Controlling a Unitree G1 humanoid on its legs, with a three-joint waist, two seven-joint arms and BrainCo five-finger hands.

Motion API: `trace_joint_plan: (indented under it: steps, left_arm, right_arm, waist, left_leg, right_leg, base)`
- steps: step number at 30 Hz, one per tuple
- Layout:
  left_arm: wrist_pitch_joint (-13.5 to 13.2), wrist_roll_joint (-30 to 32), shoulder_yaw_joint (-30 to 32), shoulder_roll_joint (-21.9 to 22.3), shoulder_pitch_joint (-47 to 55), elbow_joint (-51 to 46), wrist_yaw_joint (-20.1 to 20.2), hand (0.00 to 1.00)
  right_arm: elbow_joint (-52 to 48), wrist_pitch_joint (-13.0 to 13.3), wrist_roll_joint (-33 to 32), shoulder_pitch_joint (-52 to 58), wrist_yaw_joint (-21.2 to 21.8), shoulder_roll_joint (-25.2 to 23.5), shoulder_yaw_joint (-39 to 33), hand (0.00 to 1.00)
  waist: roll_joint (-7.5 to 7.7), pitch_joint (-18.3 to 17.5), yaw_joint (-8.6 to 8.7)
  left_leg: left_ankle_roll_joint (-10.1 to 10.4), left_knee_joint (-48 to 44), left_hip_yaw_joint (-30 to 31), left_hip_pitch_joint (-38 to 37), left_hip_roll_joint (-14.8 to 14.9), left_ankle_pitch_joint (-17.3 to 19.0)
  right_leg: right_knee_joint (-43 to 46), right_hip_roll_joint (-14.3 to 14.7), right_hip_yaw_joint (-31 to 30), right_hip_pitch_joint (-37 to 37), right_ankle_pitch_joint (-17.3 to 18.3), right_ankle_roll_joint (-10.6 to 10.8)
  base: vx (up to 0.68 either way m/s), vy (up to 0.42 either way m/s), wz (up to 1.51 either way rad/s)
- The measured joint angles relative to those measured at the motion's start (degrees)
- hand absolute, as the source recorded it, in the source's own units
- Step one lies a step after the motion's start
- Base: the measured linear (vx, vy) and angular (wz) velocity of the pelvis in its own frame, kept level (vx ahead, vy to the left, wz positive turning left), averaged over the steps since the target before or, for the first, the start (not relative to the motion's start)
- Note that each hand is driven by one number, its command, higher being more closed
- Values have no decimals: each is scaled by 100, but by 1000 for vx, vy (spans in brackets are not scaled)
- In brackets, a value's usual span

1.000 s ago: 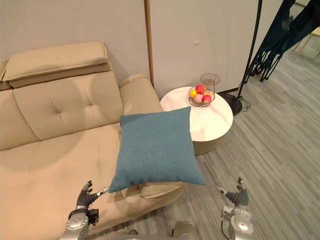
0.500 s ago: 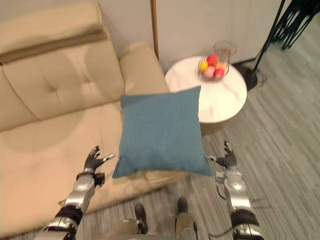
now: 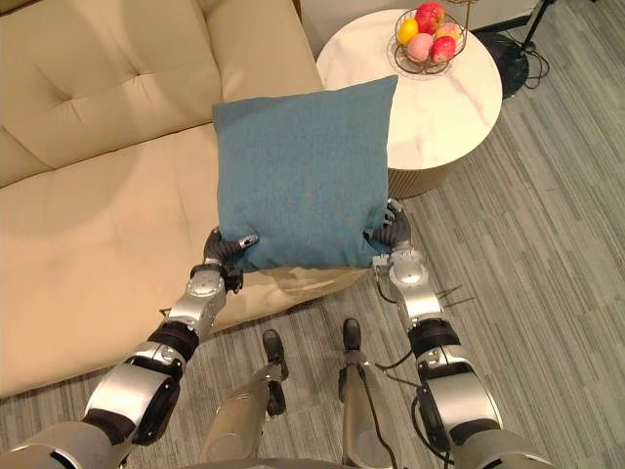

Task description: Pick up cushions and gather them together orderly.

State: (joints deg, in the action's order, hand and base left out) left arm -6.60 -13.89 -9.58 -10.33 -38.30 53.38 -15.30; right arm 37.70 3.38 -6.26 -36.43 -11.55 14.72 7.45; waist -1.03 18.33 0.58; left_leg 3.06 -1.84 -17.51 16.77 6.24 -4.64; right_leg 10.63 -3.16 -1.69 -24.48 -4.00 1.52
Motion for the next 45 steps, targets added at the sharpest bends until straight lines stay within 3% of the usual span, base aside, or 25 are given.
trace_joint_plan:
  steps: [8, 19, 24, 30, 35, 37, 39, 40, 43, 44, 45]
  left_arm:
    - [-13, -192, -223, -229, 28, -752, -2, 100]
    - [-140, -188, -340, -225, 1993, -2842, 12, 100]
    - [-140, -177, -342, -183, 3250, -3807, 115, 100]
    - [-139, -178, -324, 7, 4595, -4900, 275, 100]
    - [-140, -171, -263, 11, 4855, -5143, 274, 100]
    - [-140, -148, -229, 5, 4854, -5231, 274, 100]
    - [-150, -114, -152, 24, 4830, -5302, 275, 100]
    - [-150, -105, -150, 26, 4871, -5303, 274, 100]
    - [-152, -60, -101, 27, 4879, -5401, 242, 100]
    - [-151, -54, -96, 64, 4880, -5500, 228, 100]
    - [-151, -26, -97, 145, 4914, -5683, 229, 100]
  right_arm:
    - [-557, 77, 1, 104, 2, 218, 268, 100]
    - [-1912, 237, 255, 1868, 67, 356, 365, 100]
    - [-3092, 256, 862, 2968, 188, 161, 141, 100]
    - [-4425, 328, 1606, 4176, 174, -106, 132, 100]
    - [-4603, 513, 1752, 4607, 160, -420, 170, 100]
    - [-4603, 526, 1749, 4650, 153, -436, 170, 100]
    - [-4597, 534, 1749, 4740, 132, -476, 176, 100]
    - [-4594, 534, 1750, 4777, 122, -472, 195, 100]
    - [-4595, 537, 1743, 4679, 33, -445, 270, 100]
    - [-4601, 537, 1729, 4612, 5, -411, 264, 100]
    - [-4617, 537, 1608, 4577, -63, -329, 253, 100]
  waist:
    - [-2, -1, -6]
    - [-17, -24, 141]
    - [-47, -549, 163]
    - [-137, -853, 157]
    - [-89, -860, 81]
    - [-39, -859, 36]
    - [-15, -859, 30]
    - [18, -878, 13]
    - [59, -912, -194]
    - [2, -937, -260]
    - [-149, -1010, -385]
  left_leg:
    - [-46, 200, 5, -18, -20, -230]
    - [-18, 589, 260, -862, -121, -201]
    - [-1, 616, 321, -1032, -125, -182]
    - [-9, 690, 357, -1371, -142, -113]
    - [-67, 416, 321, -1265, -135, -71]
    - [-173, 98, 340, -1040, -82, 0]
    - [-313, -66, 572, -828, -50, -43]
    - [-265, -99, 773, -790, -105, -178]
    - [-122, -320, 1124, -363, -124, -401]
    - [-93, -288, 1240, -138, -86, -569]
    - [-71, -194, 1401, 169, 100, -699]
  right_leg:
    - [-83, 16, 5, -37, -64, 1]
    - [-538, 5, 124, 944, -33, 61]
    - [-705, 16, 169, 1196, -11, 88]
    - [-794, 47, 170, 1543, 20, 115]
    - [-438, 11, 117, 1436, 81, 205]
    - [-195, -24, 98, 1275, 193, 392]
    - [2080, -17, -154, 775, 1267, 183]
    - [2875, -103, -192, 896, 1652, 349]
    - [2817, -35, -453, 1325, 2156, 367]
    - [2487, 124, -465, 1330, 2311, 290]
    - [1899, 348, -337, 1388, 2477, 80]
  base:
    - [65, -16, -2]
    - [65, 7, 7]
    - [96, 0, 3]
    - [33, 1, -1]
    - [-57, 10, -2]
    - [-141, -10, 14]
    - [-119, -115, 74]
    - [-74, -156, 96]
    - [-181, -231, 66]
    - [-297, -233, 47]
    - [-398, -232, 83]
